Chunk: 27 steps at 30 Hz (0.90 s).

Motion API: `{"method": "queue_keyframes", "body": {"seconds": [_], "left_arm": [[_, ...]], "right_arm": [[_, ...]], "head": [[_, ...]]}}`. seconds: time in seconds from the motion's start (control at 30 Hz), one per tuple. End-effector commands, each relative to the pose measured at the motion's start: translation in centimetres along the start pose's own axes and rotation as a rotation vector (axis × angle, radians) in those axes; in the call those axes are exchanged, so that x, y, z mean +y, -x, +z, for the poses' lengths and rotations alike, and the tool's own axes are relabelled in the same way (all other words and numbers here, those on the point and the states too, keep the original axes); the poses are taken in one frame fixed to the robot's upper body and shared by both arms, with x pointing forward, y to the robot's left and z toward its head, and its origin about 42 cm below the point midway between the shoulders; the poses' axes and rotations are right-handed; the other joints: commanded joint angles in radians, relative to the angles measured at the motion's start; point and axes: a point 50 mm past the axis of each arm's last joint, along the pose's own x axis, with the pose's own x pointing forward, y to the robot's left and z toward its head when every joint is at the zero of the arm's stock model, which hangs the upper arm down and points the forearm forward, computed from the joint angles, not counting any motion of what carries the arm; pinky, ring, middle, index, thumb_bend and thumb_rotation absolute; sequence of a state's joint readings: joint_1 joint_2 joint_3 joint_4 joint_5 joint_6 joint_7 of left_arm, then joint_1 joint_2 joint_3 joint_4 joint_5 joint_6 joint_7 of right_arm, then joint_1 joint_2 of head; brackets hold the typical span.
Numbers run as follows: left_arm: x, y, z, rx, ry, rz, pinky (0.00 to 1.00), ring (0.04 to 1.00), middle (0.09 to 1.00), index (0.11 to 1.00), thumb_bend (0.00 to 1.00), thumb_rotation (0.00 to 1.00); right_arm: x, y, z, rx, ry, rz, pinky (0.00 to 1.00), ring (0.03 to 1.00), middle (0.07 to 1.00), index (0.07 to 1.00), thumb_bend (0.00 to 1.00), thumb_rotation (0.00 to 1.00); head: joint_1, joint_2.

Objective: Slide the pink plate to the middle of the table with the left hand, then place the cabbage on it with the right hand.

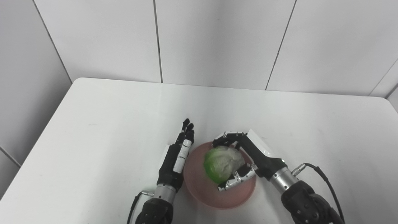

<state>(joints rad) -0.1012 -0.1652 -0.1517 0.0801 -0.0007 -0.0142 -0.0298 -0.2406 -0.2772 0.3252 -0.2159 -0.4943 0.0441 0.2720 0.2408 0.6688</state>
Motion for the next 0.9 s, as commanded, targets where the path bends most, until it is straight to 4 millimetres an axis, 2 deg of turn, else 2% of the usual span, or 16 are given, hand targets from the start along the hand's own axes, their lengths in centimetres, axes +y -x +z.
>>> {"method": "queue_keyframes", "body": {"seconds": [0.0, 0.33, 0.57, 0.6, 0.63, 0.67, 0.7, 0.77, 0.8, 0.87], "left_arm": [[-1.0, -1.0, 1.8, -0.072, 0.006, -0.011, 1.00, 1.000, 1.000, 0.988, 0.70, 0.90], [-0.1, -0.5, 1.9, -0.043, 0.001, -0.024, 1.00, 1.000, 1.000, 0.985, 0.72, 0.92], [0.7, -0.1, 2.2, -0.036, 0.008, -0.042, 1.00, 1.000, 1.000, 0.990, 0.72, 0.92], [0.8, -0.1, 2.2, -0.041, 0.011, -0.044, 1.00, 1.000, 1.000, 0.995, 0.70, 0.92], [0.9, -0.1, 2.3, -0.048, 0.009, -0.049, 1.00, 1.000, 1.000, 0.997, 0.70, 0.92], [0.9, 0.0, 2.3, -0.053, 0.007, -0.053, 1.00, 1.000, 1.000, 0.999, 0.68, 0.92], [1.1, 0.0, 2.4, -0.051, 0.003, -0.062, 1.00, 1.000, 1.000, 1.000, 0.69, 0.93], [1.3, 0.0, 2.6, -0.041, 0.000, -0.072, 1.00, 1.000, 1.000, 1.000, 0.69, 0.94], [1.4, 0.1, 2.8, -0.035, 0.001, -0.075, 1.00, 1.000, 1.000, 1.000, 0.68, 0.94], [1.6, 0.1, 3.0, -0.020, 0.003, -0.073, 1.00, 1.000, 1.000, 1.000, 0.70, 0.94]], "right_arm": [[-0.2, -0.5, 0.6, -0.070, 0.051, -0.012, 0.38, 0.415, 0.492, 0.513, 0.52, 0.00], [1.2, -1.1, -0.7, -0.078, 0.138, 0.002, 0.37, 0.404, 0.483, 0.519, 0.52, 0.00], [1.4, -1.0, -1.6, -0.081, 0.165, -0.009, 0.45, 0.436, 0.492, 0.507, 0.52, 0.00], [1.4, -1.0, -1.6, -0.078, 0.165, -0.011, 0.48, 0.522, 0.490, 0.500, 0.52, 0.00], [1.3, -1.0, -1.8, -0.082, 0.168, -0.007, 0.49, 0.551, 0.489, 0.498, 0.53, 0.00], [1.3, -0.9, -1.9, -0.085, 0.170, -0.003, 0.55, 0.613, 0.496, 0.495, 0.53, 0.00], [1.1, -0.8, -1.9, -0.092, 0.178, 0.018, 0.63, 0.675, 0.603, 0.496, 0.52, 0.08], [0.8, -0.6, -1.9, -0.100, 0.186, 0.049, 0.67, 0.707, 0.669, 0.497, 0.52, 0.13], [0.7, -0.5, -2.0, -0.102, 0.186, 0.060, 0.73, 0.744, 0.715, 0.625, 0.63, 0.24], [0.4, -0.2, -1.9, -0.097, 0.201, 0.090, 0.77, 0.784, 0.759, 0.709, 0.70, 0.31]], "head": [[-0.017, -0.001], [-0.064, 0.001], [-0.100, 0.004], [-0.100, 0.004], [-0.105, 0.006], [-0.105, 0.006], [-0.113, 0.012], [-0.117, 0.014], [-0.117, 0.014], [-0.122, 0.016]]}}
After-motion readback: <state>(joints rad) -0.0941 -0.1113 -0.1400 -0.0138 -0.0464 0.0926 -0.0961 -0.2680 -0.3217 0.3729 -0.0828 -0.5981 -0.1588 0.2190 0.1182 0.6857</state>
